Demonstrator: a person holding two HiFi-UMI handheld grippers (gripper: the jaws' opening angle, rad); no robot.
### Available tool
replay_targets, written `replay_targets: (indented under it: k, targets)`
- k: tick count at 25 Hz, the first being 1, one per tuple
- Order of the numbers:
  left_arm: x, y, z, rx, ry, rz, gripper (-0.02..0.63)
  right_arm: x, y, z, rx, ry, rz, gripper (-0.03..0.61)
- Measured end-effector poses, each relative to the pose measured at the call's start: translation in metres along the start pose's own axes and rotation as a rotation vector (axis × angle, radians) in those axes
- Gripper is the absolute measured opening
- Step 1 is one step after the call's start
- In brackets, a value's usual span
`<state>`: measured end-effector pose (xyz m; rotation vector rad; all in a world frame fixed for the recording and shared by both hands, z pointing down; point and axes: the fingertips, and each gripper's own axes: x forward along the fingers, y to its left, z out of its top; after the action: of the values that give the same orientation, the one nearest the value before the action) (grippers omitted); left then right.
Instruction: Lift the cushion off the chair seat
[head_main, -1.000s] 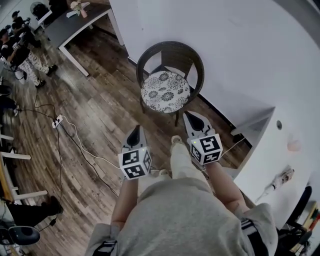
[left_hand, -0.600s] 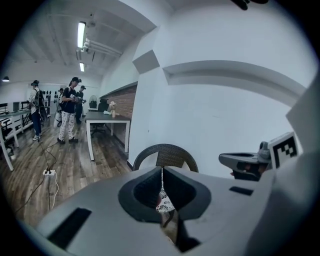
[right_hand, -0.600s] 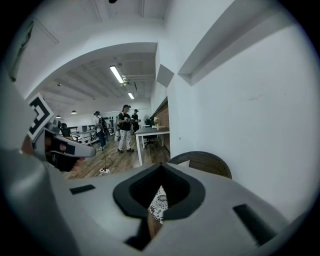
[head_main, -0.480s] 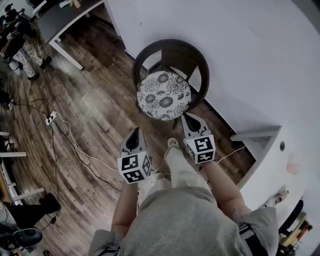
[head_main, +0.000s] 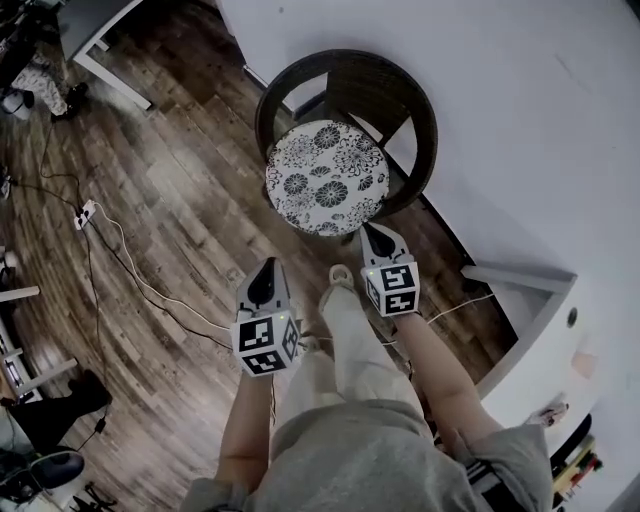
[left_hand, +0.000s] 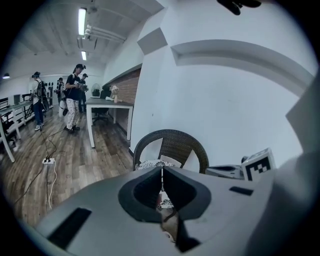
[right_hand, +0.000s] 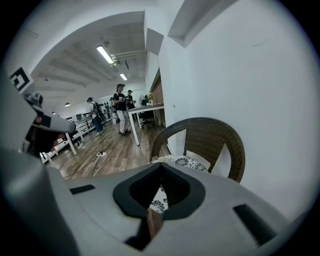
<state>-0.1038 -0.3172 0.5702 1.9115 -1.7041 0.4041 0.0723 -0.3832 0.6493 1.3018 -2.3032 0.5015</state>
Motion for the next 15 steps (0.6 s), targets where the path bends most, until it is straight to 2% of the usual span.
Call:
replay_targets:
  k: [10, 15]
  targets:
    - [0.055, 0.008, -0.039, -0.019, 0.06, 0.002, 0.009, 0.074, -0.032, -0.092, 0.009, 0.161, -0.018, 0.002]
    - [0.078, 0.011, -0.054, -0.022, 0.081, -0.007, 0.009, 0.107, -0.04, -0.138, 0.003, 0.243, -0.009, 0.065]
